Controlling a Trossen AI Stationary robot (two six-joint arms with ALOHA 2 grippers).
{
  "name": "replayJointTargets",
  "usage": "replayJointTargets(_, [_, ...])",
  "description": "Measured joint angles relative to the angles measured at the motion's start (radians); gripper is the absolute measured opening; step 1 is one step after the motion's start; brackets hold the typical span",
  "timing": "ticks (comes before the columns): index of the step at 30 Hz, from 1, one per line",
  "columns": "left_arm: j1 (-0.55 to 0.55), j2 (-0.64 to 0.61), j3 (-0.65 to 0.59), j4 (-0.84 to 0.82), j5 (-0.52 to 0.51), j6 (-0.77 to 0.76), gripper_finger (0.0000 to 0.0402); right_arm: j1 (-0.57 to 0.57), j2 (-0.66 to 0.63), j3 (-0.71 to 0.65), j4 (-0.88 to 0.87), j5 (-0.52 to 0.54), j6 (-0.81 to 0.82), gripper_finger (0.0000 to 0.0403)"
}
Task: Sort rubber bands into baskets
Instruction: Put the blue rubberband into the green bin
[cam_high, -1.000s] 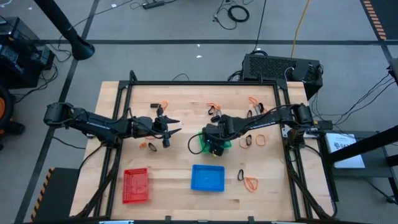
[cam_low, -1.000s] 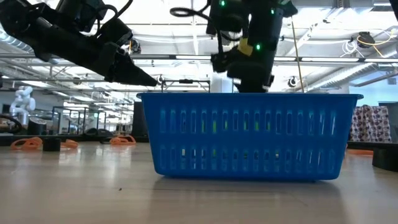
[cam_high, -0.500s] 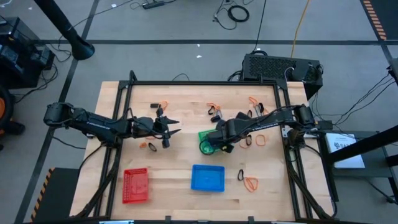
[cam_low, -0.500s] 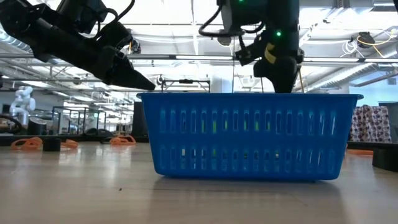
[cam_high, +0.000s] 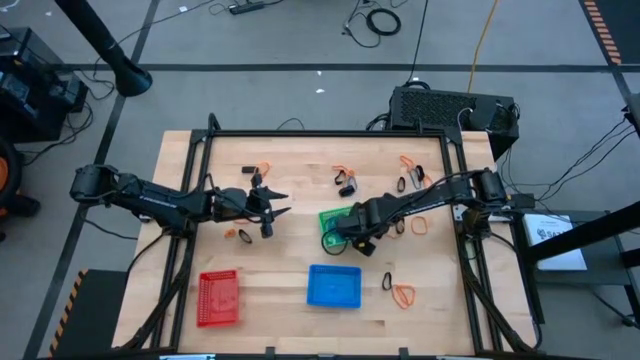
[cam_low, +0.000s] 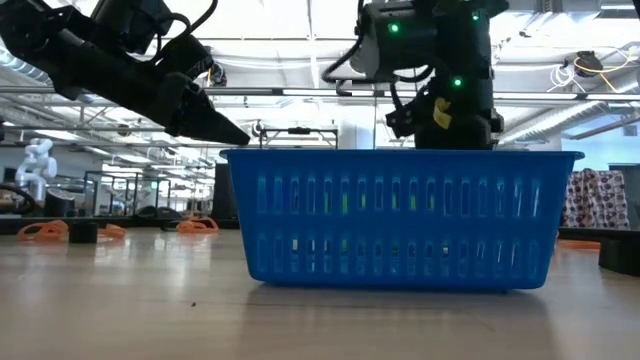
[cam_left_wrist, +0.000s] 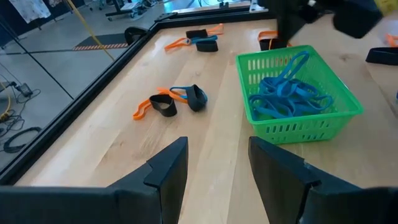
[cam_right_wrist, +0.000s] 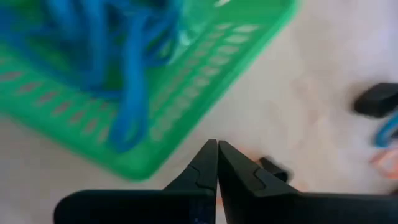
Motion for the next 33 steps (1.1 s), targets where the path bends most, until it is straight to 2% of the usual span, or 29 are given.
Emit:
replayJointTargets(3, [0.0, 0.0, 0.0, 0.0, 0.0, 0.0, 0.0177, 0.01, 0.0, 0.0, -0.002, -0.053, 0.008, 0.0003])
replayJointTargets(9, [0.0, 0.0, 0.0, -0.004, 0.0, 0.0, 0.0177, 0.036, 0.0, 0.0, 0.007, -0.062, 0.034, 0.0001])
replayJointTargets(26, [0.0, 0.0, 0.0, -0.004, 0.0, 0.001, 0.0177, 0.057, 0.0, 0.0, 0.177, -0.11, -0.026, 0.0])
replayJointTargets(33, [0.0, 0.0, 0.0, -0.004, 0.0, 0.001, 0.0177, 0.065, 0.0, 0.0, 0.157, -0.16, -0.069, 0.0])
